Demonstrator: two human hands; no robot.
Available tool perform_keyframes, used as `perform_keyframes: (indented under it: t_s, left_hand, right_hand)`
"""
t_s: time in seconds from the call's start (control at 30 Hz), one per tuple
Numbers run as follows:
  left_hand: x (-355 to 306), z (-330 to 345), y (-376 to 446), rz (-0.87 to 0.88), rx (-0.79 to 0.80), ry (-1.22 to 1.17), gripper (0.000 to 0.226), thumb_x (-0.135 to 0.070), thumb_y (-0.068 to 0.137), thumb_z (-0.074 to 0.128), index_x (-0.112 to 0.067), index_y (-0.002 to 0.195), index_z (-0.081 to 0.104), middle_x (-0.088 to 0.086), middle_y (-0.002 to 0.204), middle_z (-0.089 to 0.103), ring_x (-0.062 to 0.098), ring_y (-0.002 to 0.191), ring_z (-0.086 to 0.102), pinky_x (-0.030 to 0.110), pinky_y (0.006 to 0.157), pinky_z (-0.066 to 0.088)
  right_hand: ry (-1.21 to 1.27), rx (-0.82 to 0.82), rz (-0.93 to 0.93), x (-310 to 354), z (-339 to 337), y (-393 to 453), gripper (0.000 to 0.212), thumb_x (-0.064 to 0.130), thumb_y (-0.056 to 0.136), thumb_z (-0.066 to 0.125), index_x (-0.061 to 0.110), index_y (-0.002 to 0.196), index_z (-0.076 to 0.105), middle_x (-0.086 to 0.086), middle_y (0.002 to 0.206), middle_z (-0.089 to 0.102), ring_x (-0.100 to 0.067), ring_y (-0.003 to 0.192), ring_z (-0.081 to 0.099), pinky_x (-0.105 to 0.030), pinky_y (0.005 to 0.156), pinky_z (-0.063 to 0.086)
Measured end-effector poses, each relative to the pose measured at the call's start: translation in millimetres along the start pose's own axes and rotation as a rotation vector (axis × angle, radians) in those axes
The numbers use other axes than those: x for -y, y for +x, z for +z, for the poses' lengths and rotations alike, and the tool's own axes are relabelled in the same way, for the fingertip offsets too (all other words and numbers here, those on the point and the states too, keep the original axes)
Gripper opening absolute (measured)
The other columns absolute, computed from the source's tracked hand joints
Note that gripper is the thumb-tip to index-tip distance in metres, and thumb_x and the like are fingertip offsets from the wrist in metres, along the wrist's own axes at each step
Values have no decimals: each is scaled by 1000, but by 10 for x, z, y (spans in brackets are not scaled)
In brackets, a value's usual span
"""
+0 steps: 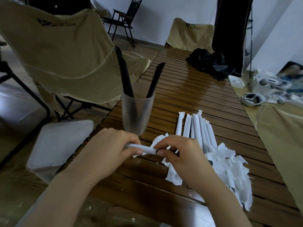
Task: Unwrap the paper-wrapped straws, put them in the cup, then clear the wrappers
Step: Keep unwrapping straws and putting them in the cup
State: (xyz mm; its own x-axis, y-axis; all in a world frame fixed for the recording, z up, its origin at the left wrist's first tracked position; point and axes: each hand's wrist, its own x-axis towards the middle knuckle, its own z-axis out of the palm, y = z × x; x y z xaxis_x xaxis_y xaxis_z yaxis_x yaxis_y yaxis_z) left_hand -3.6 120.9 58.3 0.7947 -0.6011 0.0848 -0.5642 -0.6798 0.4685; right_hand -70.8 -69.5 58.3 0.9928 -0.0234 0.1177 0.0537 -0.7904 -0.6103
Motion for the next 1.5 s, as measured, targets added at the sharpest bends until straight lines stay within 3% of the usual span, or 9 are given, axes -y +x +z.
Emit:
perform_keyframes:
  t_s: [0.2,0.4,0.6,0.77,0.9,1.07,1.2,1.5]
  left_hand:
    - [-48,9,13,28,3,11,21,-50,89,52,-41,102,67,-15,82,63,2,78,55,11,63,32]
    - [-65,-1,23,39,32,-8,24,-49,89,53,-38,103,69,-14,86,65,2,82,56,12,69,36]
    - [-118,-64,52,35,88,1,23,-46,91,54,-38,104,70,-11,92,68,3,87,58,19,79,46]
    - [-178,-80,112,30,84,20,23,-45,91,56,-42,110,68,-9,89,67,5,87,58,28,87,47]
    - [-191,-27,77,28,26,-26,26,-46,88,59,-44,112,66,-15,94,68,2,89,58,25,87,49]
    - [-154,19,20,-7,57,-55,29,-53,90,46,-40,105,67,-17,88,66,-3,83,59,15,75,46]
    - [-132,10,30,-10,35,-25,25,-51,91,47,-41,104,67,-18,89,64,-3,82,57,12,70,41]
    - [-164,24,51,34,14,-4,25,-52,89,51,-41,106,66,-20,91,62,-3,85,54,11,67,36]
  right_hand:
    - [28,4,49,36,-21,3,16,11,88,64,25,88,72,10,83,64,-9,74,61,-25,75,54]
    - [-8,59,76,92,-84,17,19,6,92,56,14,98,71,4,90,61,-15,76,62,-20,76,52]
    - [-67,29,78,86,-44,4,20,9,94,54,25,85,61,9,80,56,-10,76,57,-14,70,47]
    - [-27,-49,174,99,-3,27,24,4,92,56,27,84,56,6,84,59,-14,78,61,-20,72,52]
    - [-6,-73,221,81,10,33,24,1,90,58,25,84,58,1,89,64,-17,79,62,-30,75,56]
    - [0,-23,116,42,-33,15,21,9,94,55,27,85,59,8,86,62,-11,77,62,-21,70,54]
    - [-14,76,78,43,-56,14,16,15,93,56,24,101,68,9,94,63,-7,83,61,-14,76,50]
    - [-49,32,109,4,-19,6,22,9,93,54,26,85,65,6,89,66,-8,80,59,-12,67,46]
